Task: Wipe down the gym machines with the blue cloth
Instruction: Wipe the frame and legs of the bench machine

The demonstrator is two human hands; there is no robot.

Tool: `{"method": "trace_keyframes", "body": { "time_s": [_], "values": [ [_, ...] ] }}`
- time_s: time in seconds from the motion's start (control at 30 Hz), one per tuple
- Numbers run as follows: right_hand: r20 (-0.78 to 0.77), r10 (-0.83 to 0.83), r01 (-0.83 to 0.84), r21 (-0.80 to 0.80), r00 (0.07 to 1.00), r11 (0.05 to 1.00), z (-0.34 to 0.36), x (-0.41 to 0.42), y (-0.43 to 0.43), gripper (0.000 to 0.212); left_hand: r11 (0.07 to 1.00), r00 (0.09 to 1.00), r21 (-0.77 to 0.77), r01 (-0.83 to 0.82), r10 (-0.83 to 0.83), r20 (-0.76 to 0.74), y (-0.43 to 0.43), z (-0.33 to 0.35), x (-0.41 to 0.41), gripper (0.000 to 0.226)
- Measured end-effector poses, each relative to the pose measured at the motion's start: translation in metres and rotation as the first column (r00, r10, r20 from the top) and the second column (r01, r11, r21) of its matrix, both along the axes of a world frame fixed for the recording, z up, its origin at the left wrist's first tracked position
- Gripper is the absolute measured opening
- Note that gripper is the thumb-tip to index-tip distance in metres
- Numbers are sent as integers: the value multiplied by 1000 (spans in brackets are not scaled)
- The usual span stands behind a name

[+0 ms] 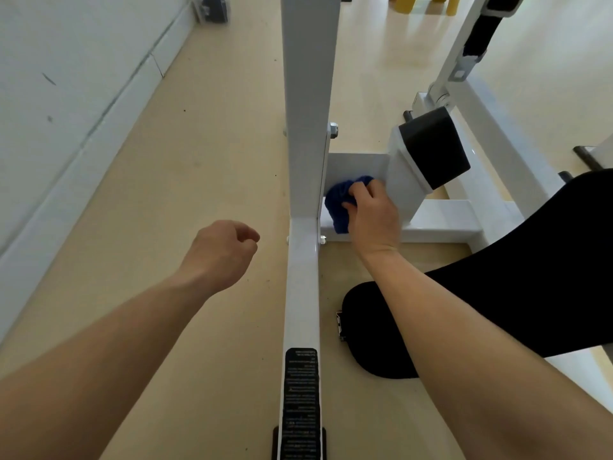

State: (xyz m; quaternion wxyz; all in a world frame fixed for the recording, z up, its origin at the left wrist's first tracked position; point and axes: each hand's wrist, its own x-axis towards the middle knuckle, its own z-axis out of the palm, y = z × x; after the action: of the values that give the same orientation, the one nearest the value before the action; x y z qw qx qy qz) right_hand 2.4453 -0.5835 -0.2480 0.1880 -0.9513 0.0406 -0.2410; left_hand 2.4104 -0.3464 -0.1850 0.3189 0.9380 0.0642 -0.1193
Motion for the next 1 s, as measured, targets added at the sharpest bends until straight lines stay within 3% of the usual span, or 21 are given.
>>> {"method": "trace_keyframes", "body": {
  "time_s": [0.1,0.23,0.33,0.43,0.53,0.6,0.7,0.8,1.0],
  "values": [
    [-111,38,-22,144,993,989,6,-1,-1,16,1000,1000,-3,-8,8,5,6,0,-3,31],
    [158,9,-32,139,987,990,32,-1,-3,16,1000,1000,-4,-14,14,6,11,0,-2,29],
    [178,34,-43,43,983,998,34,0,-7,17,1000,1000,-12,-28,28,-9,9,-4,-3,27],
    [73,70,-70,5,995,997,16,4,-5,15,1000,1000,-24,-15,14,-17,4,-6,-5,25],
    [-176,150,-141,64,973,988,0,3,-6,22,1000,1000,-8,24,-24,-4,-2,-7,-7,24],
    [-166,161,-140,129,973,982,-6,-5,-10,26,999,999,1,39,-39,4,-3,-10,-10,24],
    [-117,193,-194,3,974,981,-23,-15,-11,34,998,998,20,57,-57,-10,-4,-18,-11,24],
    [-288,188,-239,-156,939,958,-43,-19,-3,55,999,999,24,39,-38,-37,-3,-26,-11,24],
    [-346,238,-350,-309,907,884,-48,14,-14,49,997,997,55,54,-50,-61,1,-40,-9,24]
  ]
}}
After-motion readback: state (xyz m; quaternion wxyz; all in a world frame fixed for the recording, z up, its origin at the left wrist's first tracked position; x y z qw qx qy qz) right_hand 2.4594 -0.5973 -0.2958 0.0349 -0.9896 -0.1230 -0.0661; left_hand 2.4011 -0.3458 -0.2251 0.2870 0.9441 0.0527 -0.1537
